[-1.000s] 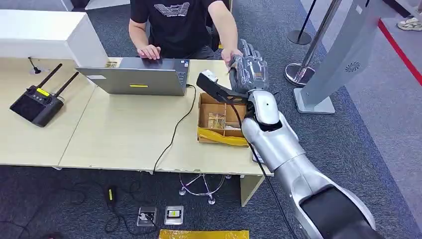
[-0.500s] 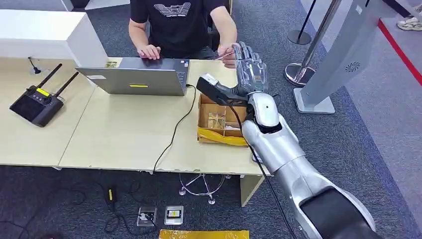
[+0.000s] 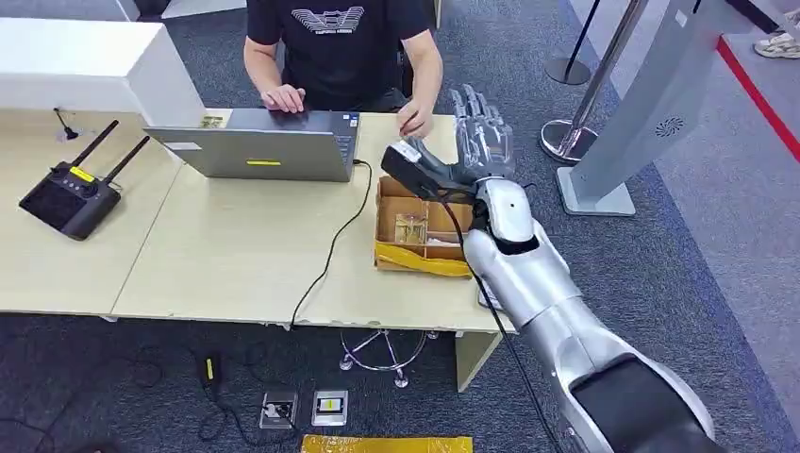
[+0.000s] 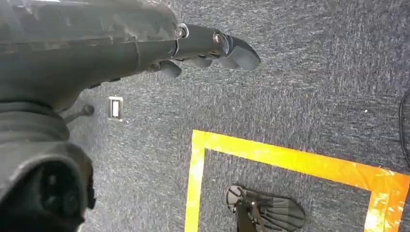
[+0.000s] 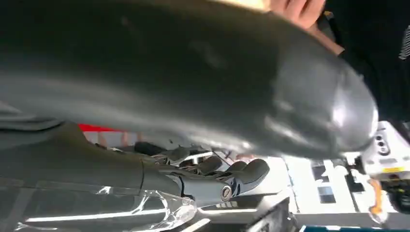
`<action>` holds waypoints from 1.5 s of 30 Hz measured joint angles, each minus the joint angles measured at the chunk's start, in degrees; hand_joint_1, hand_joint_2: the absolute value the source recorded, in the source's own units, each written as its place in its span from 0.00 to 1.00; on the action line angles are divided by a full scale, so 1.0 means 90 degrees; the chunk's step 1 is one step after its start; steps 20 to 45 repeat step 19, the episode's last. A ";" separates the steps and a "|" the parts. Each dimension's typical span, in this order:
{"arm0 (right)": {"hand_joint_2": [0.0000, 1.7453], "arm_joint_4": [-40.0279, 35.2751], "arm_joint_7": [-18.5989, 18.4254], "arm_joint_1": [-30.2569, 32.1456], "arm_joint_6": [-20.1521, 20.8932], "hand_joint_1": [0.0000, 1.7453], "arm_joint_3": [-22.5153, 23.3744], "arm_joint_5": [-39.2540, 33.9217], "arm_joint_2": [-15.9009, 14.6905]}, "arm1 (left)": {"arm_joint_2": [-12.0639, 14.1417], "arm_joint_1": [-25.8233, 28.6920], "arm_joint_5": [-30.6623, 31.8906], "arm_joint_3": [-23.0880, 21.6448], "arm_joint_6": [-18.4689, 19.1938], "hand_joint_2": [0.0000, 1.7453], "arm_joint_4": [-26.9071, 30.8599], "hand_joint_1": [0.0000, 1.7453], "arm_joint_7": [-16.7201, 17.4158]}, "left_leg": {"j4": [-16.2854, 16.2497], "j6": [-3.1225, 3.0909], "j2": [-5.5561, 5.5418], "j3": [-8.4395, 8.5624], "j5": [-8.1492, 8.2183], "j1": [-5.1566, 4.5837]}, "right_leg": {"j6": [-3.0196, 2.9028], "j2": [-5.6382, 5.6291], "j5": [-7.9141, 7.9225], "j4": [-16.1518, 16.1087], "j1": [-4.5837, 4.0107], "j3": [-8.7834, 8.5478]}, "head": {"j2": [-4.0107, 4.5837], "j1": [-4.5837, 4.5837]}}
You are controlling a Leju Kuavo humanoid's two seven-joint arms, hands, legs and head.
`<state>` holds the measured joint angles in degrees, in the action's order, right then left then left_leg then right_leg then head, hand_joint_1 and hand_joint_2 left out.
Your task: Pass the card to the sensor for recognition and then transmit it.
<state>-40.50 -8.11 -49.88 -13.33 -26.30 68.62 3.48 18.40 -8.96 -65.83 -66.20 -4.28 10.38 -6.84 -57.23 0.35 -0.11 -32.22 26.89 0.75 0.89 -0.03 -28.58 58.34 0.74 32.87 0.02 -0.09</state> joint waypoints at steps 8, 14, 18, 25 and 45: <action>0.00 0.0391 0.0687 -0.0411 0.0338 0.00 0.0812 -0.1183 -0.1161 | 0.0005 0.0024 -0.0153 -0.0032 0.0000 0.00 -0.0034 0.00 0.0002 | -0.0017 -0.0004 -0.0007 -0.0011 0.0002 -0.0007 | 0.0006 0.0006 0.0004 -0.0002 0.0008 0.0001 | 0.0000 0.0000; 0.00 0.0738 0.0816 -0.0731 0.0362 0.00 0.1268 -0.1475 -0.1934 | 0.0010 0.0028 -0.0201 -0.0063 -0.0002 0.00 -0.0034 0.00 0.0012 | -0.0019 -0.0004 -0.0002 -0.0014 0.0003 -0.0007 | 0.0006 0.0005 0.0004 -0.0002 0.0009 0.0008 | 0.0000 -0.0002; 0.00 0.0930 0.0921 -0.0865 0.0462 0.00 0.1497 -0.1689 -0.2411 | 0.0012 0.0021 -0.0238 -0.0073 0.0000 0.00 -0.0034 0.00 0.0012 | -0.0020 -0.0003 -0.0008 -0.0016 0.0004 -0.0005 | 0.0006 0.0009 0.0004 -0.0001 0.0008 0.0010 | 0.0000 -0.0005; 0.00 0.0964 0.0942 -0.0904 0.0491 0.00 0.1550 -0.1730 -0.2539 | 0.0012 0.0024 -0.0243 -0.0075 0.0000 0.00 -0.0034 0.00 0.0012 | -0.0019 -0.0003 -0.0014 -0.0021 0.0003 -0.0005 | 0.0006 0.0018 0.0004 -0.0001 0.0007 0.0009 | 0.0000 0.0002; 0.00 0.0964 0.0942 -0.0904 0.0491 0.00 0.1550 -0.1730 -0.2539 | 0.0012 0.0024 -0.0243 -0.0075 0.0000 0.00 -0.0034 0.00 0.0012 | -0.0019 -0.0003 -0.0014 -0.0021 0.0003 -0.0005 | 0.0006 0.0018 0.0004 -0.0001 0.0007 0.0009 | 0.0000 0.0002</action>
